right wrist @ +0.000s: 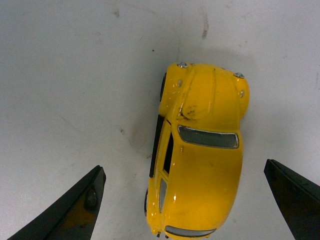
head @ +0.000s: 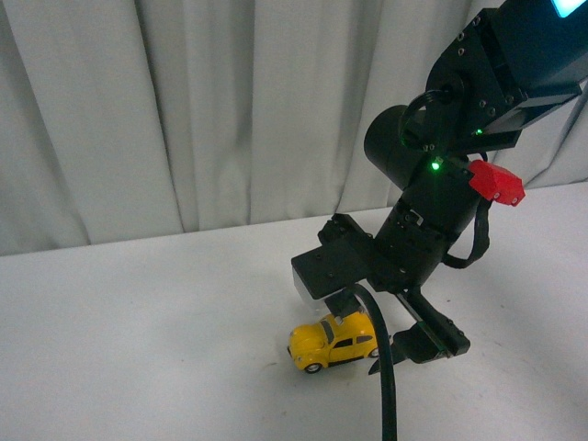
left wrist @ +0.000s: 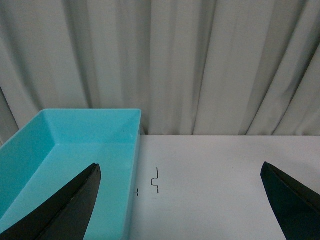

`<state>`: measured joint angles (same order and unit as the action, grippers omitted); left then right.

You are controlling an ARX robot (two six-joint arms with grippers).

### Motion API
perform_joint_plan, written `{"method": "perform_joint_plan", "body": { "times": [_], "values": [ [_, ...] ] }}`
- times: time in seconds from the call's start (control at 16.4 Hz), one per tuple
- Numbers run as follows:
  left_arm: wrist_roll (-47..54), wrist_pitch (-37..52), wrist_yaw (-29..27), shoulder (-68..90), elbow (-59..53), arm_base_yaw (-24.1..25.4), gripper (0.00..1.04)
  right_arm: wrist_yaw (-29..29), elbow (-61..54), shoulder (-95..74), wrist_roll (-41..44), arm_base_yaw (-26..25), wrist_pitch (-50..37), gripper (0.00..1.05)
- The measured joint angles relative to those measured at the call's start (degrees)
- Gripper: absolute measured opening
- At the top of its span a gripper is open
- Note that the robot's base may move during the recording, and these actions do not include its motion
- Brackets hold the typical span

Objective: Wind up and store yellow beetle toy

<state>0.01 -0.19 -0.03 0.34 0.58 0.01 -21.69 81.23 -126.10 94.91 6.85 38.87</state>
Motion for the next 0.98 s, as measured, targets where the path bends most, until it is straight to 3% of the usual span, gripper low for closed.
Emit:
{"method": "perform_joint_plan", "body": {
  "times": [0.79,0.98],
  "values": [
    [0.00,0.00,0.00,0.00,0.00,0.00,0.98,5.22,5.53,-2.84,-0.90,2.91,4.26,0.97],
    [0.00,0.00,-0.02,0.00,0.00,0.00,0.98,5.49,5.57,-2.84,-0.85,2.91,4.63,0.67]
  ]
}}
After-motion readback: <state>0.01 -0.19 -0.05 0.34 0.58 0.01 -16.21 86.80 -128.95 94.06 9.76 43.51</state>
